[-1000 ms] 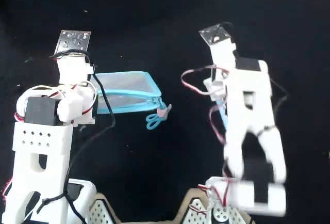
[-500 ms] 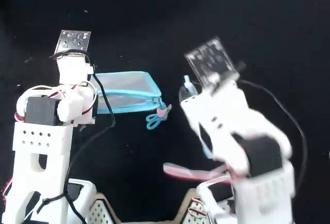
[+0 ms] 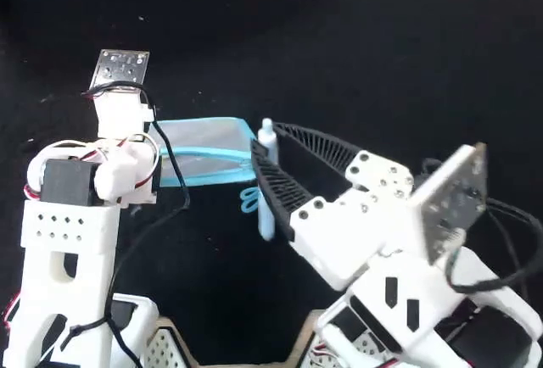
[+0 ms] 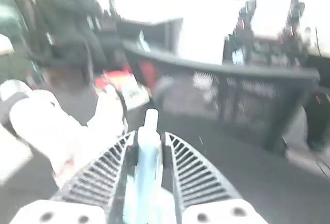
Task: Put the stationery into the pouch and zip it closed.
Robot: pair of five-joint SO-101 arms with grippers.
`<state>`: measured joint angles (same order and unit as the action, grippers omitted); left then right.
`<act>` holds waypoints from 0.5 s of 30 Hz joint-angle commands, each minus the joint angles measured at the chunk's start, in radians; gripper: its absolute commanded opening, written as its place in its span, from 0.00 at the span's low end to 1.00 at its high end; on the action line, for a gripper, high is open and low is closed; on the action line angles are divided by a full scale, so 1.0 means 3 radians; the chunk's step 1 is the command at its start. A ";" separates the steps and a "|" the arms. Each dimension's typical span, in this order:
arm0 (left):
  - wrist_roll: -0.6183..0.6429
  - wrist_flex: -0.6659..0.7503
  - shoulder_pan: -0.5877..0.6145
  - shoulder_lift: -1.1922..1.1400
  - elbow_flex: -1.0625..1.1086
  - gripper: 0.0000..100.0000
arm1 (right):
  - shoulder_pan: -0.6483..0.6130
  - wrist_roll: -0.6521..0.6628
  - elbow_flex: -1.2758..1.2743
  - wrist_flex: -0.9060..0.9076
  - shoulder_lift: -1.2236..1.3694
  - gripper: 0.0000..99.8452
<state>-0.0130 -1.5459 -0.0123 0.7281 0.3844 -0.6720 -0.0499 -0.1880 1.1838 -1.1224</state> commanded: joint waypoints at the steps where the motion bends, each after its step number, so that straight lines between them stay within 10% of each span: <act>1: -0.0015 0.0020 -0.0018 0.0015 -0.0008 0.03 | -0.0082 -0.0056 0.0100 -0.0517 0.0018 0.01; 15: -0.0020 0.0015 -0.0018 0.0015 -0.0008 0.03 | -0.0087 -0.0056 -0.1194 -0.1729 -0.0269 0.01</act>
<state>-0.0130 -1.5459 -0.0138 0.7281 0.3844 -0.6828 -0.0591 -0.5071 0.7480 -1.1331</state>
